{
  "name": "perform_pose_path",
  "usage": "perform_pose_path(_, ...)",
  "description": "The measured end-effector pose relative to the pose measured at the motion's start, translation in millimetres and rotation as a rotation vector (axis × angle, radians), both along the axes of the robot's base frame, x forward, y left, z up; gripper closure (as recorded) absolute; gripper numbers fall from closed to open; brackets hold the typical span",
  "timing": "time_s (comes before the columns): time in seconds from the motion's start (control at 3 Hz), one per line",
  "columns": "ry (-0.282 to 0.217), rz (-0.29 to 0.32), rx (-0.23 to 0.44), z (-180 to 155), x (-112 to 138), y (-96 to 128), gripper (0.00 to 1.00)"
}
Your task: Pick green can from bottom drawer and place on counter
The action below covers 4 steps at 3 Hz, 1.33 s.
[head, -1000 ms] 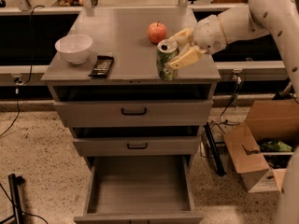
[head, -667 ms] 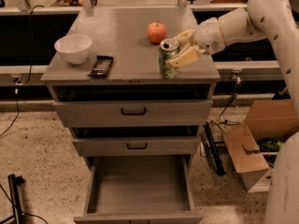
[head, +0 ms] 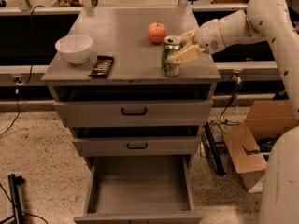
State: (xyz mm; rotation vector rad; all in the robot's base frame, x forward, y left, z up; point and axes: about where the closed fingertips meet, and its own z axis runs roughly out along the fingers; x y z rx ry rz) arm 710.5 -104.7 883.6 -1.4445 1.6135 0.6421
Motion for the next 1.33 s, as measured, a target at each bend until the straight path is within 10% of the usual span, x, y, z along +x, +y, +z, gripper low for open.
perform_pose_path(1.33,0.007,0.016,0.005,-5.7,2.2,12.0,0.00)
